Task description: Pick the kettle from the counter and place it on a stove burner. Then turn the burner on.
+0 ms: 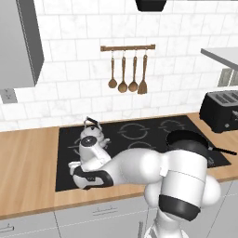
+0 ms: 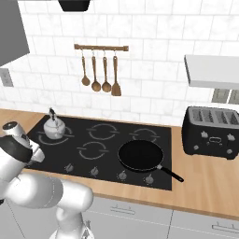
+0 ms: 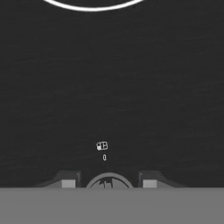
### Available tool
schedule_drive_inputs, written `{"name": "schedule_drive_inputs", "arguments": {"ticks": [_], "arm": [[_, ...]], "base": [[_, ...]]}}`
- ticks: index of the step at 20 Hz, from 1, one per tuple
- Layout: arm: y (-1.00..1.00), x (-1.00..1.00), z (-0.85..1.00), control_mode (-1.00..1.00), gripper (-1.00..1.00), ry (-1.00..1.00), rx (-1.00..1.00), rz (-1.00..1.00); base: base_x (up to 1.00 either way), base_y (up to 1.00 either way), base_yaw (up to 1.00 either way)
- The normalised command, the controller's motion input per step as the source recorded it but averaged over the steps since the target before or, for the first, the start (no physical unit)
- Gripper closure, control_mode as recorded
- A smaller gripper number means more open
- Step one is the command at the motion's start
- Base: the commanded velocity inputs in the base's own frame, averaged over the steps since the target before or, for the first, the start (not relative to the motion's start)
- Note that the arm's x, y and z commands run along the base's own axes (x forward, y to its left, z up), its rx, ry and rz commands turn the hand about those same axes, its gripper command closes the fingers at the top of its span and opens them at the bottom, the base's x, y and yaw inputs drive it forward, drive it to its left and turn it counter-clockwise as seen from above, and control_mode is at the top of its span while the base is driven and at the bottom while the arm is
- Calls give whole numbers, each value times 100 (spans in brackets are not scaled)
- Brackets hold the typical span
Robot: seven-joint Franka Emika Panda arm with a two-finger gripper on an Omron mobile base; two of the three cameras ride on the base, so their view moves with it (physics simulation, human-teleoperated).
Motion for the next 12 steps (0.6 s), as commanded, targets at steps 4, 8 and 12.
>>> {"name": "schedule_drive_inputs", "arguments": {"ticks": [4,8,12], "arm": [[1,0,-5,-100,100,0,-1,2],[8,-10,0,-100,100,-7,-6,29],[9,-22,0,-100,100,-17,-9,51]], "base": [[0,0,0],[0,0,0],[0,0,0]]}}
